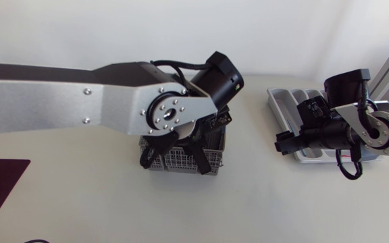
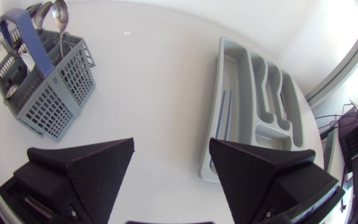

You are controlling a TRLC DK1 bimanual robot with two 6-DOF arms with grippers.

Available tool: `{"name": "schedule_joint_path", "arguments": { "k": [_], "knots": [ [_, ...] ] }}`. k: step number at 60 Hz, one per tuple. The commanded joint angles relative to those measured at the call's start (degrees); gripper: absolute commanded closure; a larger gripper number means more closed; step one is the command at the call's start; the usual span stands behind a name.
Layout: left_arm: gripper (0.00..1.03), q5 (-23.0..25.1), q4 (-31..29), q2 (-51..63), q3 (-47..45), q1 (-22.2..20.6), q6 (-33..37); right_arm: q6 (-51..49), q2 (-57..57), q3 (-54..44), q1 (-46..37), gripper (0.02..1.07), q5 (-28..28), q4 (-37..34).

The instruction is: Sort the cutlery from the basket into the organizer compartments.

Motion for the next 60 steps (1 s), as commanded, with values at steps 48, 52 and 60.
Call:
{"name": "schedule_joint_path", "arguments": {
  "k": [48,52,60],
  "knots": [
    [0.36,5.6,-15.0,13.4,18.3,-0.6,-15.3,0.5,-3.3,-0.6,3.1,0.18,0.5,-2.2],
    [0.36,4.6,-15.0,14.0,18.7,-0.5,-15.5,0.5,-3.3,-0.8,2.9,0.18,0.5,-2.1],
    [0.37,2.7,-15.0,15.7,19.1,-0.4,-16.2,0.5,-3.3,-1.1,2.8,0.18,0.5,-1.8]
  ]
}}
